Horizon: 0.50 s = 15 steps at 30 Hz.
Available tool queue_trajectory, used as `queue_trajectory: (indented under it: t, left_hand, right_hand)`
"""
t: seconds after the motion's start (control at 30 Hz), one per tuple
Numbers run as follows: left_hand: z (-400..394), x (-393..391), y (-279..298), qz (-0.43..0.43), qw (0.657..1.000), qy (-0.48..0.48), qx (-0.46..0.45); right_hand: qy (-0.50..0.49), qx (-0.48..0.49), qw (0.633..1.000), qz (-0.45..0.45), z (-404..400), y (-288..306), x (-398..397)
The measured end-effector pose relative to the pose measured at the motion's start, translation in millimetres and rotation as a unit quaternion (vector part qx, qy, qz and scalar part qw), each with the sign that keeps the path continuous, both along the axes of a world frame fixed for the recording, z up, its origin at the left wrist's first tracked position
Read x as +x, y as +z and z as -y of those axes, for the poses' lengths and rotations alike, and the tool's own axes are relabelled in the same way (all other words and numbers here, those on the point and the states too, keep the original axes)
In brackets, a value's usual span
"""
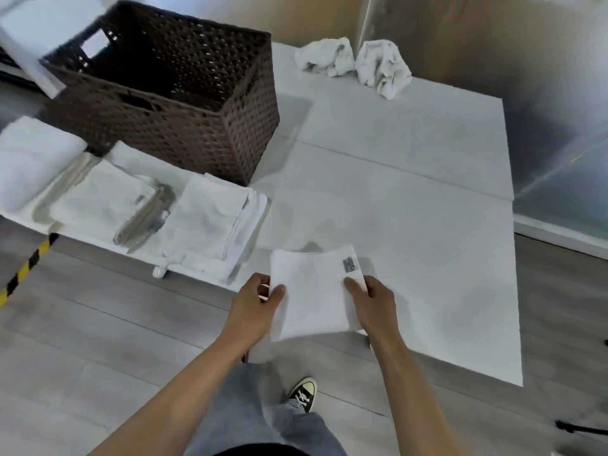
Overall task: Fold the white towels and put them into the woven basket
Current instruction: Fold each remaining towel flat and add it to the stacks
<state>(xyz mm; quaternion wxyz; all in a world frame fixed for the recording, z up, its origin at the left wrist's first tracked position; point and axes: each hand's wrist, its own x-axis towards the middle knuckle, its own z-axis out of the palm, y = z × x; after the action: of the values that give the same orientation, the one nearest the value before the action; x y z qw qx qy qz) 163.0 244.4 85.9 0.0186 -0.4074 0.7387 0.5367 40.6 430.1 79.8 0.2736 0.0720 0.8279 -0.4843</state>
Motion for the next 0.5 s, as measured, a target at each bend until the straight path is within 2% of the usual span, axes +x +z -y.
queue_trajectory:
  t: [0.27,0.5]
  left_hand:
    - [100.4,22.7,27.9,-0.046,0.996,0.071,0.017]
    - [219.0,53.8,27.4,-0.039,0.992,0.117,0.006]
  right_hand:
    - [0.083,-0.027,0.995,-0.039,123.2,36.6,-13.6]
    - [0.147,-0.035,0.987,-0.056,258.3,42.3,0.8]
